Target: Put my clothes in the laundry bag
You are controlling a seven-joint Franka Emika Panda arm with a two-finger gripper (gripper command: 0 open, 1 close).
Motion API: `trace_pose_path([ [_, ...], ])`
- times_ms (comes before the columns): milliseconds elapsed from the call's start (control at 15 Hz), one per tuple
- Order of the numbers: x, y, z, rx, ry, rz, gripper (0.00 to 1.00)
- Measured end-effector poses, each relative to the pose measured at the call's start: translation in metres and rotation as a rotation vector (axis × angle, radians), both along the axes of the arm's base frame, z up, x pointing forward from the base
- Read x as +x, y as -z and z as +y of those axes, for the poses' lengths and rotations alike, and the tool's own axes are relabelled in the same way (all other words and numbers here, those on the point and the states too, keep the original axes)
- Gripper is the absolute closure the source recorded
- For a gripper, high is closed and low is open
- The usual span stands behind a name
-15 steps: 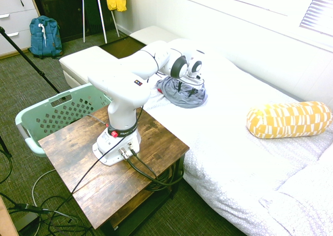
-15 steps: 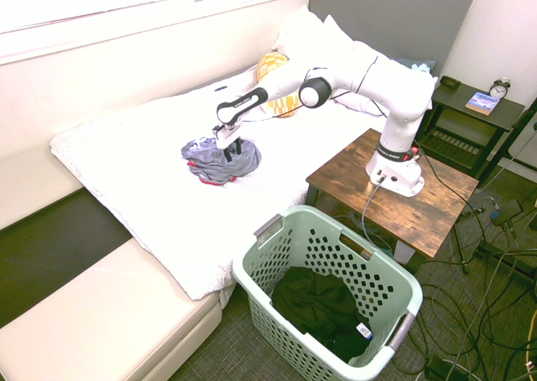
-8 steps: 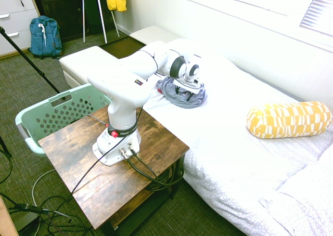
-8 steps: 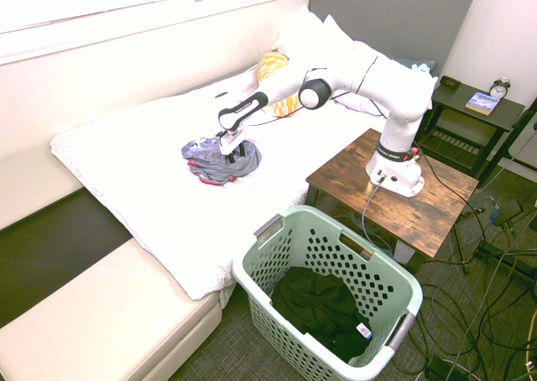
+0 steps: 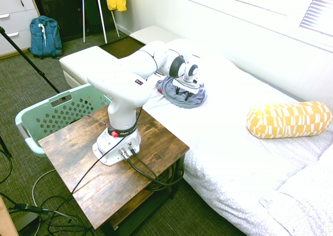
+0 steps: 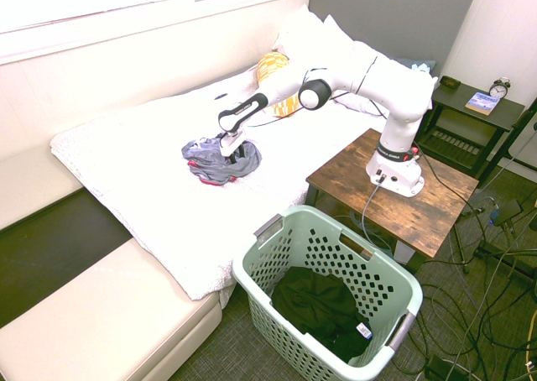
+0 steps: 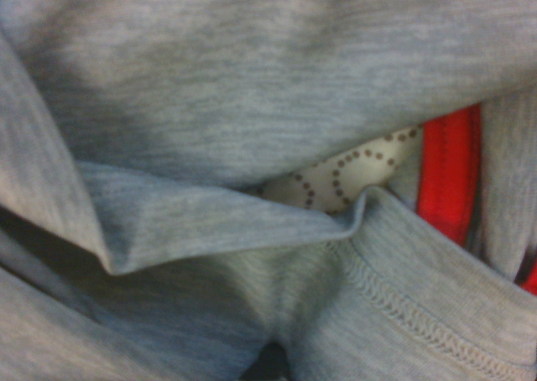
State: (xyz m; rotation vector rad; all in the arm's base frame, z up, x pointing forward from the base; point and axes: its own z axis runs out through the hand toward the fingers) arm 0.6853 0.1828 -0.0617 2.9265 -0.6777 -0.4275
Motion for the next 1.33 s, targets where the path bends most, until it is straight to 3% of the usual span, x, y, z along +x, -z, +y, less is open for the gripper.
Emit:
trace_pose_path([
  [933,0.012,-0.020,-0.010,0.029,0.052,0.009,1.00],
  [1133,0.034,-0.067,0.002,0.044,0.051,-0.043,1.00],
  [1333,0.062,-0.187,0.030,0.065,0.037,-0.129,1.00],
])
